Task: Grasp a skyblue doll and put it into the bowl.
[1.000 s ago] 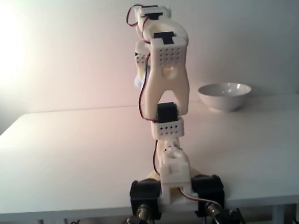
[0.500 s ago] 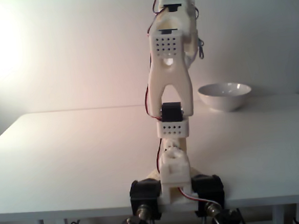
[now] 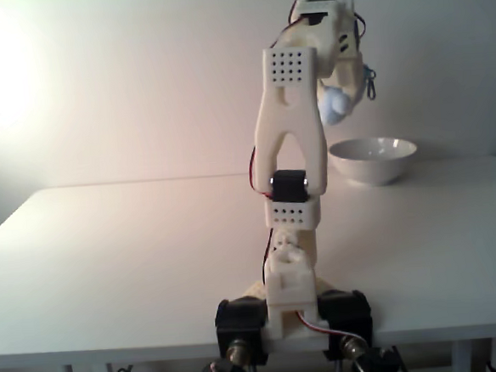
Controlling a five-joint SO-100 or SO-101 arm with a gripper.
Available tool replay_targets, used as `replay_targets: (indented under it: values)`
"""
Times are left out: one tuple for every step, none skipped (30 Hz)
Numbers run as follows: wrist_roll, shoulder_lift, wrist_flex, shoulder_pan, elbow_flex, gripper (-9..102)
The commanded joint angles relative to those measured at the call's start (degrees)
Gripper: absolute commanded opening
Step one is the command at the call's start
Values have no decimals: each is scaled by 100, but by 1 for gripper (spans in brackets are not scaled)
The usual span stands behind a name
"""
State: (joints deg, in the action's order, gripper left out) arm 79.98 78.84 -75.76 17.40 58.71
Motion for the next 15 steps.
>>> replay_targets:
  values:
    - [35, -325, 35, 62, -598, 1]
    - [35, -457, 35, 79, -729, 1]
    - [35, -580, 44, 88, -879, 1]
    - [35, -712, 44, 105, -1028, 1]
    - [35, -844, 44, 123, -1169, 1]
    - [35, -976, 44, 141, -1336, 1]
    - [35, -1099, 44, 149, -1485, 1]
    - [35, -1222, 44, 158, -1644, 1]
    - [35, -1336, 44, 176, -1793, 1]
    - [35, -1459, 44, 193, -1951, 1]
    - [35, -1582, 44, 202, -2109, 1]
    - [35, -1696, 44, 211, -2268, 1]
    - [35, -1811, 44, 246, -2426, 1]
    - [35, -1934, 44, 308, -2593, 1]
    - [35, -2048, 44, 352, -2742, 1]
